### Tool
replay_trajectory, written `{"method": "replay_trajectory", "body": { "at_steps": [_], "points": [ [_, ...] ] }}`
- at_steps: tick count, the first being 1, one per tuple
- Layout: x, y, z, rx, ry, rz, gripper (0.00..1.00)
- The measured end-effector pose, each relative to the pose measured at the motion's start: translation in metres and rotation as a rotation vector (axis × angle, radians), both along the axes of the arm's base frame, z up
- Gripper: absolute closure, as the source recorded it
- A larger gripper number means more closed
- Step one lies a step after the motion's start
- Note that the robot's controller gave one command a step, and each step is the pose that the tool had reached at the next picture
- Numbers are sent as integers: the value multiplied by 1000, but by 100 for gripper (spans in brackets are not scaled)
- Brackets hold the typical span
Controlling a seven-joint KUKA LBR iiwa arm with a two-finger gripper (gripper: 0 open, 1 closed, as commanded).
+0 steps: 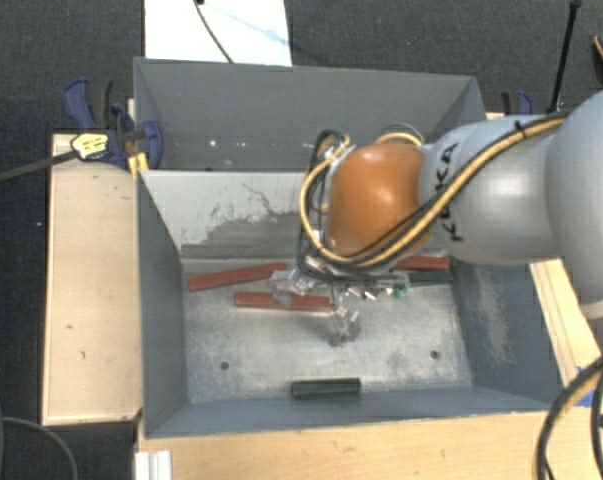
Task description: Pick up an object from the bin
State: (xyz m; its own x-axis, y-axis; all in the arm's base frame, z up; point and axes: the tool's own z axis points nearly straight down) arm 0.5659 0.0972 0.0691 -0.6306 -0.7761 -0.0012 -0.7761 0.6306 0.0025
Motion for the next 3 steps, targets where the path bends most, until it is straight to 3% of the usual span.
{"method": "replay_trajectory", "body": {
  "at_steps": [1, 2, 3],
  "points": [
    [26, -16, 2, 0, -6, -55, 0],
    [25, -15, 2, 1, -4, -57, 100],
    [13, -18, 152, 0, -12, -93, 100]
  ]
}}
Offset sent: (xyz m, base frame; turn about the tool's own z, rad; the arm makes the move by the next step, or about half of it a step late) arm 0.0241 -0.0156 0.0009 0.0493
